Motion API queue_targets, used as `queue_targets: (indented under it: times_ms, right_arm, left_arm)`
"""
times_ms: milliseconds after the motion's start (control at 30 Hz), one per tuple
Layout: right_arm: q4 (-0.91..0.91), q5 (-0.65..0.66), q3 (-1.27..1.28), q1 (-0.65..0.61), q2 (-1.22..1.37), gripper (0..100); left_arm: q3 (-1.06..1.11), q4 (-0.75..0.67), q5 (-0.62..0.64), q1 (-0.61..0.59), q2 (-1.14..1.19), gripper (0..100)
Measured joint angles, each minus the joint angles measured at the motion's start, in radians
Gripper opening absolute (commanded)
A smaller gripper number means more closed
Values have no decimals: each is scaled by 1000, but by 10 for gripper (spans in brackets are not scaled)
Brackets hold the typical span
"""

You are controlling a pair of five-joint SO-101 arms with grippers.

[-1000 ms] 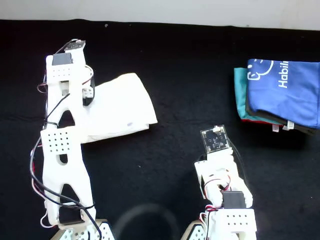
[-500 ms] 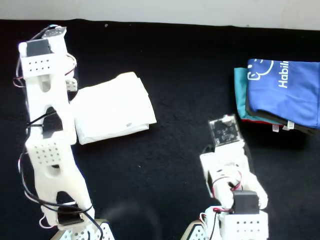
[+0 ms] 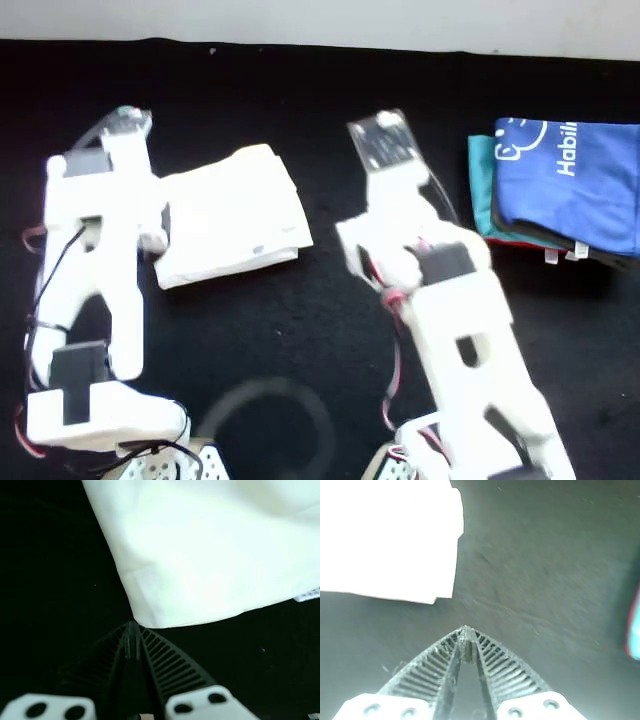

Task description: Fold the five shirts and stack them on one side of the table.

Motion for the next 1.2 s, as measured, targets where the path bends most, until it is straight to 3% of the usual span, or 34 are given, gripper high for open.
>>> queue_targets:
  times_ms: [300,567,900,1200]
  right_arm:
    - [-9,-121,-411,-114,549,7]
    - [-9,-124,-539,-222,758,8]
    - [-17,-126,-629,-230,783,9]
    - [-23,-126,-629,-230,961,9]
  left_arm:
    - [399,-423,0,2,-32,10]
    - [474,-486,0,5,-61,10]
    - [431,-462,0,6,-61,13]
    - [-31,-8,-2,-17,-61,13]
